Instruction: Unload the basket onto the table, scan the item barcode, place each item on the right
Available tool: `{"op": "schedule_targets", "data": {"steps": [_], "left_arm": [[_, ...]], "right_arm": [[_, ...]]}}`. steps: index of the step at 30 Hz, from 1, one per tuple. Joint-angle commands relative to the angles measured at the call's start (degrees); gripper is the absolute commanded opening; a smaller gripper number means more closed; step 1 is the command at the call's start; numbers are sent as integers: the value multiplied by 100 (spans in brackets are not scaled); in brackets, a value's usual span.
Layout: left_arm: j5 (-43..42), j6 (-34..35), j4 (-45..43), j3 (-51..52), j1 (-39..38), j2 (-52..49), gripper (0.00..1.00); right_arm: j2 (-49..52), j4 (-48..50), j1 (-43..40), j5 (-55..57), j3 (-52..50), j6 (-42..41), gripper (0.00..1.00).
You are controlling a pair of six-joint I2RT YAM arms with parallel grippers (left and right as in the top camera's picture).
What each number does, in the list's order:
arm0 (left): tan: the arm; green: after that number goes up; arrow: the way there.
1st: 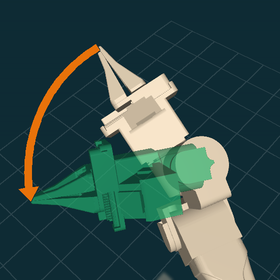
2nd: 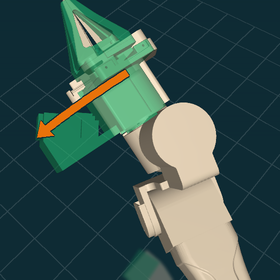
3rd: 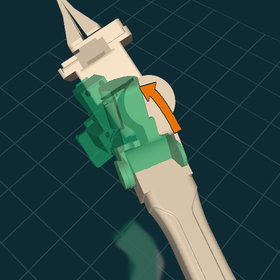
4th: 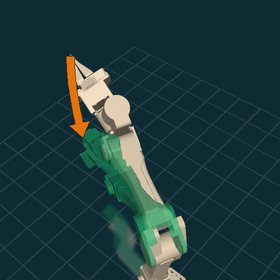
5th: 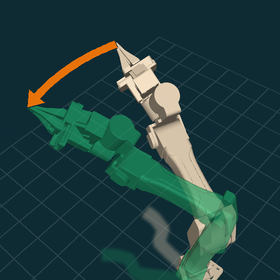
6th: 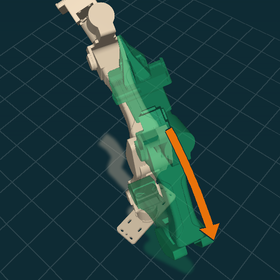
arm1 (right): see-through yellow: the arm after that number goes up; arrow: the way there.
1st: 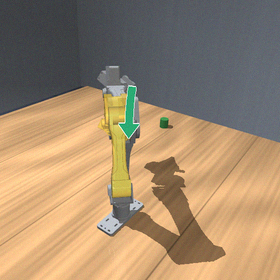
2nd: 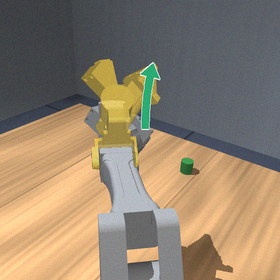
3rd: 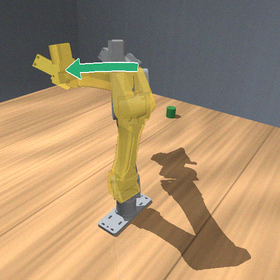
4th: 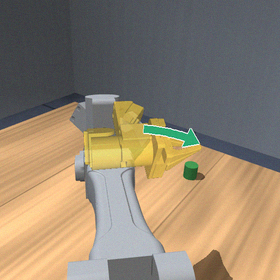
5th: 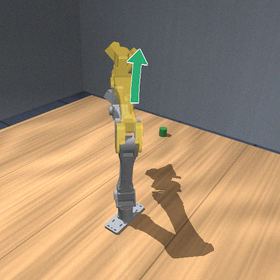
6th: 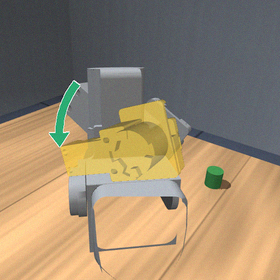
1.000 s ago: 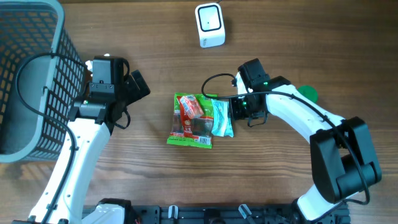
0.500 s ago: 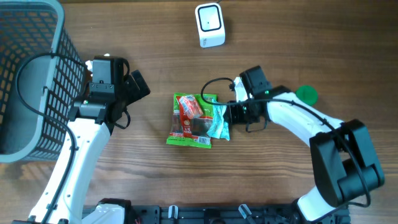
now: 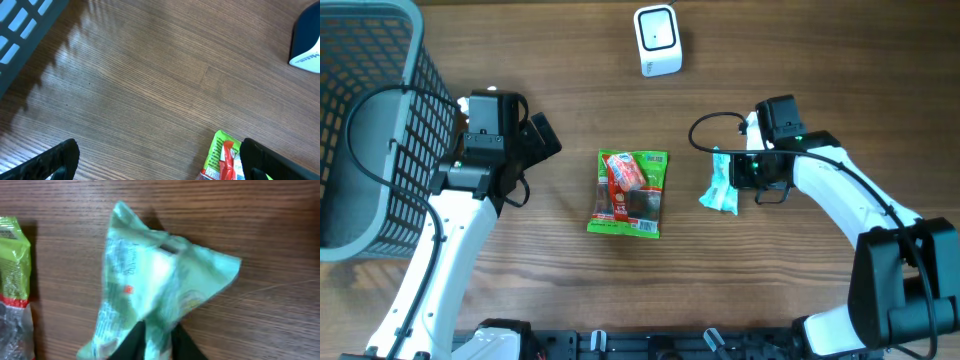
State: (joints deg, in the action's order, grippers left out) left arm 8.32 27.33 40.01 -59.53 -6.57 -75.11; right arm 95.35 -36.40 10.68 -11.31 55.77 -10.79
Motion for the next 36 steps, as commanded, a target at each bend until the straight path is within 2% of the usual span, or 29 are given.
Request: {"op": "schedule_targets", "data": {"steps": [1, 4, 6, 7, 8, 9, 12, 17, 20, 27, 32, 36], "left_arm": [[55, -9, -15, -44, 37, -4, 100], [55, -9, -15, -44, 37, -4, 100], [55, -9, -15, -44, 37, -4, 100], [55, -9, -15, -44, 37, -4, 100], [55, -9, -15, -44, 37, -4, 100], [55, -9, -15, -44, 37, -4, 100], [55, -9, -15, -44, 37, -4, 100], [55, -9, -15, -44, 37, -4, 100], [55, -9, -15, -44, 37, -4, 100], [55, -9, -15, -44, 37, -4, 100], [55, -11, -15, -44, 37, -4, 100], [55, -9, -15, -44, 37, -4, 100]], "right_arm": [[-133, -155, 15, 267, 297, 354, 51], [-227, -778, 11, 232, 918, 330, 53], [-267, -1274, 26, -109, 1357, 328, 26], [-275, -1421, 46, -361, 1475, 330, 16], [-275, -1484, 92, -549, 1497, 328, 6], [-269, -1572, 155, -577, 1493, 328, 4], [-249, -1545, 433, -389, 1276, 313, 4], [-181, -949, 791, 74, 579, -166, 4], [-181, -595, 828, 103, 258, -164, 4], [-181, -546, 826, 140, 286, -297, 4], [-181, -654, 833, 756, 264, -466, 4], [-181, -564, 835, 728, 260, -466, 4]]}}
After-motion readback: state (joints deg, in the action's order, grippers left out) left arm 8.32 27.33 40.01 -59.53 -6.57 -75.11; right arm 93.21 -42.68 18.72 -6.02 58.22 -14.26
